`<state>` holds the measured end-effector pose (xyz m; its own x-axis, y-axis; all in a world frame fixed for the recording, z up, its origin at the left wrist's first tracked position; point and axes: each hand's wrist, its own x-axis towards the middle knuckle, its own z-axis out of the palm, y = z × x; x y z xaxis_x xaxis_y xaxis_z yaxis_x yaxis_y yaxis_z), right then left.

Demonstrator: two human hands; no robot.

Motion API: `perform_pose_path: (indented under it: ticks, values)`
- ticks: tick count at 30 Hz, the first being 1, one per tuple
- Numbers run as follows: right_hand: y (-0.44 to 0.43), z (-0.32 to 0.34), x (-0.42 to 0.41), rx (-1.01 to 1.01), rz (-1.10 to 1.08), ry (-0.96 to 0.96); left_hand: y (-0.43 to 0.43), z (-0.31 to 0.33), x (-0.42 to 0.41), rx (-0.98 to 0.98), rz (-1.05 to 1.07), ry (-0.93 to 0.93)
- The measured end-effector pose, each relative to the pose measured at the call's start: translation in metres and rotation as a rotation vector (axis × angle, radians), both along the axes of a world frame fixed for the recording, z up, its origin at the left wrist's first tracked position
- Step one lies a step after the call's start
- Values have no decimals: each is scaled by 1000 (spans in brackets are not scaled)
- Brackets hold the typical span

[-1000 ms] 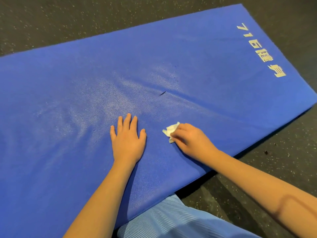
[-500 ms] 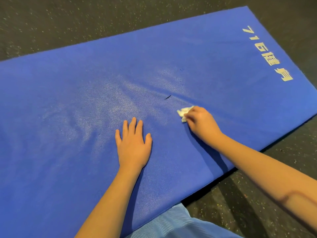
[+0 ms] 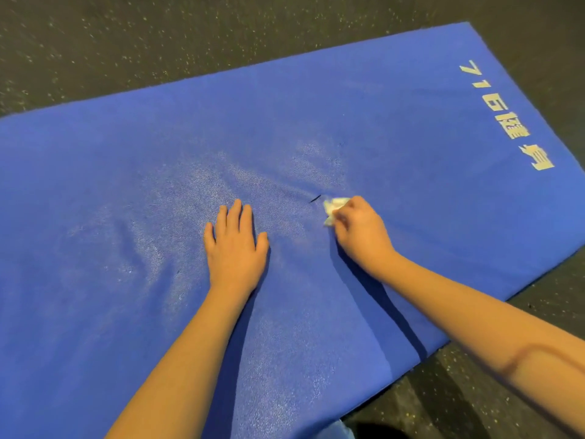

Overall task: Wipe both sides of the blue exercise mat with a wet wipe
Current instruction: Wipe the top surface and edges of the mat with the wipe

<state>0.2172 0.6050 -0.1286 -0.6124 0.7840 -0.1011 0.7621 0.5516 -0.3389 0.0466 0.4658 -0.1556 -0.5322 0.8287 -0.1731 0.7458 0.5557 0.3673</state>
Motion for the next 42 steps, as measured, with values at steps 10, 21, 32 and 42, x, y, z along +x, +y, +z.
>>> perform_pose_path:
  ticks: [10,21,32,42]
  values:
    - [37,-7,-21,-55,-180,56,4,-15,1,-27,-3,94]
    - [52,-15,-43,-39,-116,79,4,-15,2,-41,-1,93]
    - [67,-7,-61,34,-76,58,7,-10,-2,18,9,77]
    - [90,-13,-83,54,211,58,42,-19,-75,48,-6,161]
